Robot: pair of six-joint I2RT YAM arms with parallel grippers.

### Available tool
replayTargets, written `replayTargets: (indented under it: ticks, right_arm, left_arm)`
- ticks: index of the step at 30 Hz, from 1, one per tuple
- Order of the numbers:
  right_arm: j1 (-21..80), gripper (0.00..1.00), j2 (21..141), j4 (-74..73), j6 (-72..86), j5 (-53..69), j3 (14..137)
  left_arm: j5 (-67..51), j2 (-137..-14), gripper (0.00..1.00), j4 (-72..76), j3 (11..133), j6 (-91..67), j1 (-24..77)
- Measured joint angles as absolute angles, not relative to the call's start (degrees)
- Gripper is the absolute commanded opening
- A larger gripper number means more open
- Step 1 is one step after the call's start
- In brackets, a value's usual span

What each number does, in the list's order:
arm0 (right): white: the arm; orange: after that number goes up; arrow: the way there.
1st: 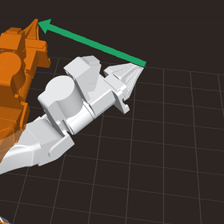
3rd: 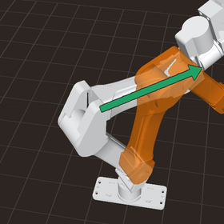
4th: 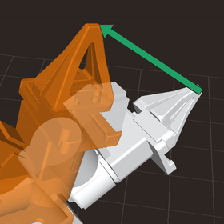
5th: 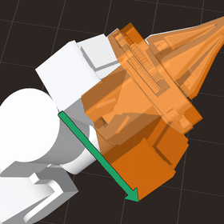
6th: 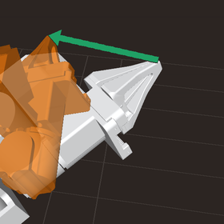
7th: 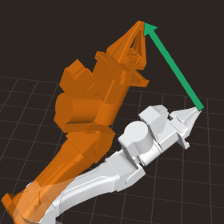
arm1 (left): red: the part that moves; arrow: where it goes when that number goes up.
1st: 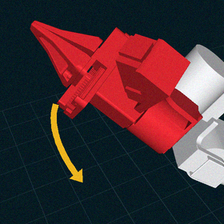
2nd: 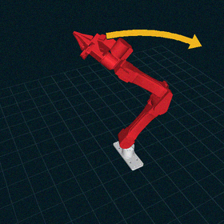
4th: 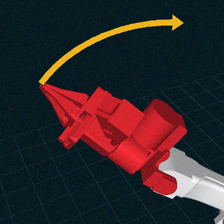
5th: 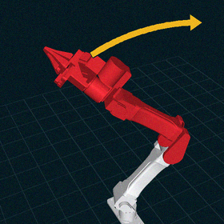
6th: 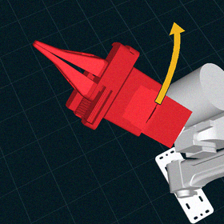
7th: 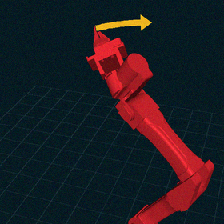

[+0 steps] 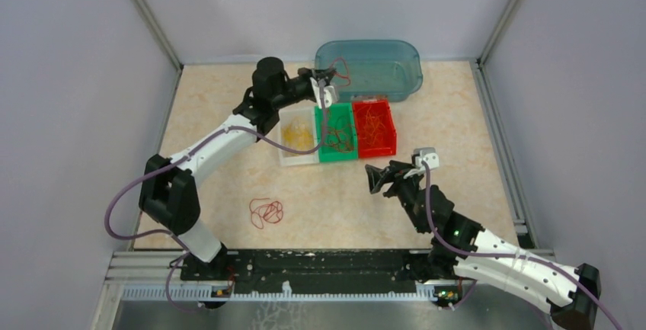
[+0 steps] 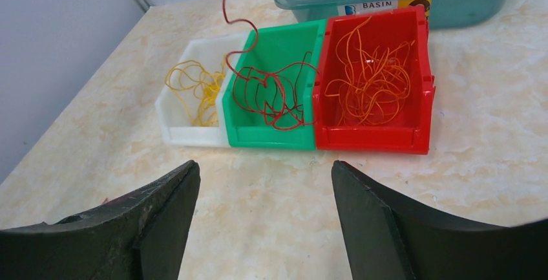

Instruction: Untangle the cables

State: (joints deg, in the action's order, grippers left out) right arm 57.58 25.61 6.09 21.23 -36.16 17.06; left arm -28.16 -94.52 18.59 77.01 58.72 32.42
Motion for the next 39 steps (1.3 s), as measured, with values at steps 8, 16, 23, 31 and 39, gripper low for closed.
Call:
replayTargets:
  ticks: [8,16,23,31,39]
  right_arm:
    - [57.58,0.75,25.50,4.71,21.87,-36.16,18.11]
    - [57.58,0.75,25.15,3.18,22.63,-36.18,18.33]
    - [57.58,0.75,25.12,2.74,22.81,-36.21,19.68]
    - [57.58,0.75,25.15,1.34,22.76,-36.23,20.64]
    - [57.56,0.80,27.24,1.78,21.08,-33.74,21.89]
  left_arm:
    - [-31.33,-94.37,0.00,3.07,75.59,59.64,33.95]
    - [-30.68,-94.80,0.00,-6.44,75.81,60.82,35.44]
    - [-28.56,-99.57,0.14,-14.63,80.29,61.19,36.62]
    - [-22.70,-103.96,0.85,-17.50,83.18,60.49,36.88]
    - [-22.57,-105.36,0.99,-24.84,97.45,55.31,36.18]
